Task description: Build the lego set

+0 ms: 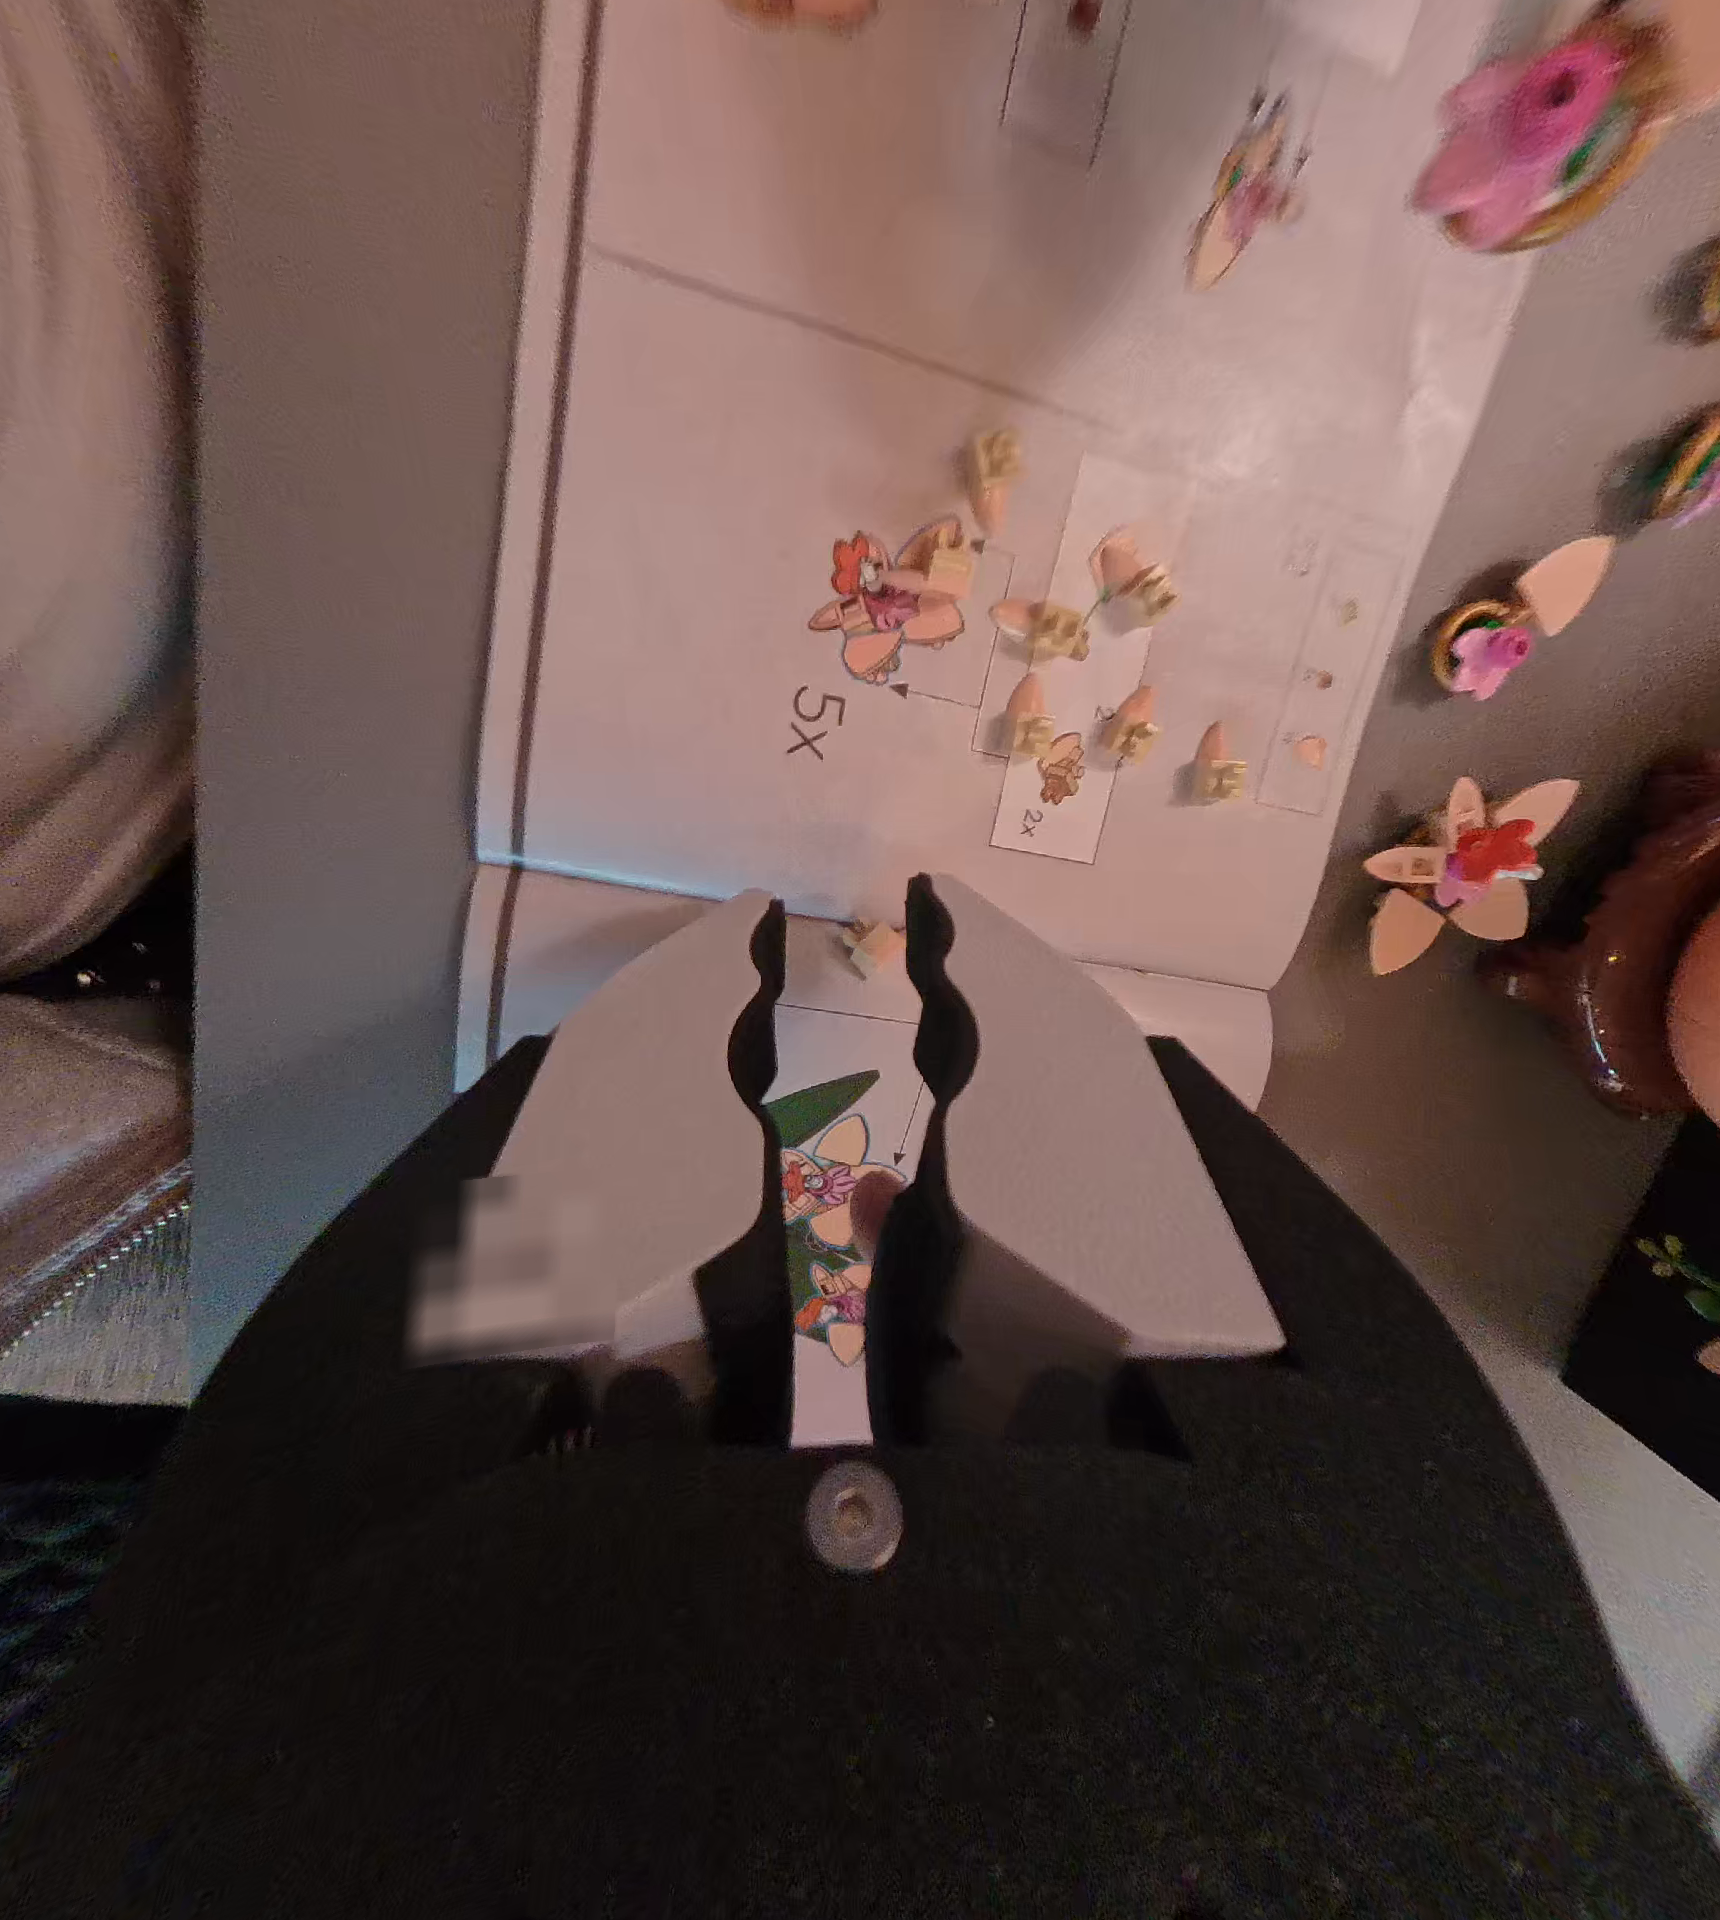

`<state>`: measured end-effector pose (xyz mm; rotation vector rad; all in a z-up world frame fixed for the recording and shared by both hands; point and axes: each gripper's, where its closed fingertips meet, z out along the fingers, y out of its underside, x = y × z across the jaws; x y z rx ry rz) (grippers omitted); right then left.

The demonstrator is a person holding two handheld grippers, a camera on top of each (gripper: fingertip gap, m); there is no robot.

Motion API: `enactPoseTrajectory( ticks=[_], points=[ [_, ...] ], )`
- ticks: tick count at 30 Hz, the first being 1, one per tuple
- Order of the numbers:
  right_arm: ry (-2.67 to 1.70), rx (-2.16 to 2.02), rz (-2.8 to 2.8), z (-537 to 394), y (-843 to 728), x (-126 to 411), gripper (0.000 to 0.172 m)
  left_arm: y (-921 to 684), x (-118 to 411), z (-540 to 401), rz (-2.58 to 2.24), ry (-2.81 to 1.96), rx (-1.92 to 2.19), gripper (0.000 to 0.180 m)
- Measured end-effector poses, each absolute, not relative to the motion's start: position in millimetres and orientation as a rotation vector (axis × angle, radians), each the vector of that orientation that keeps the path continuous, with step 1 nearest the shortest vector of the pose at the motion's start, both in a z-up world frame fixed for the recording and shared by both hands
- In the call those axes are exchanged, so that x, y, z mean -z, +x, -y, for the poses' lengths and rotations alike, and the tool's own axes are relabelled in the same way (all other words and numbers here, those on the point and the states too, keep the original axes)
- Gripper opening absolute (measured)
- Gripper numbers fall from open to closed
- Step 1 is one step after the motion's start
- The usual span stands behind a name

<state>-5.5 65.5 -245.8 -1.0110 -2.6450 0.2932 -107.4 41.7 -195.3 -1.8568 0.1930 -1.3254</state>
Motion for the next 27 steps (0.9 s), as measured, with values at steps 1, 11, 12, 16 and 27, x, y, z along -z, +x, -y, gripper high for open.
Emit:
enactPoseTrajectory(
  ticks=[1, 11, 12, 16, 27],
  points=[
    [-0.99, -0.38, 2.614, -66, -4, 241, 0.021, -107, 195, -42, -0.193, -1.856, 1.326, 0.003],
    [-0.641, -0.421, 2.686, -93, 4, 257, 0.011, -107, 198, -43, -0.191, -1.869, 1.315, 0.003],
    [-0.628, -0.433, 2.694, -92, 2, 258, 0.011, -107, 198, -43, -0.19, -1.87, 1.314, 0.003],
    [-0.573, -0.478, 2.7, -88, -4, 260, 0.006, -107, 198, -43, -0.194, -1.872, 1.313, 0.003],
    [-0.574, -0.512, 2.721, -68, -14, 253, 0.007, -107, 198, -42, -0.199, -1.872, 1.311, 0.003]
  ],
)
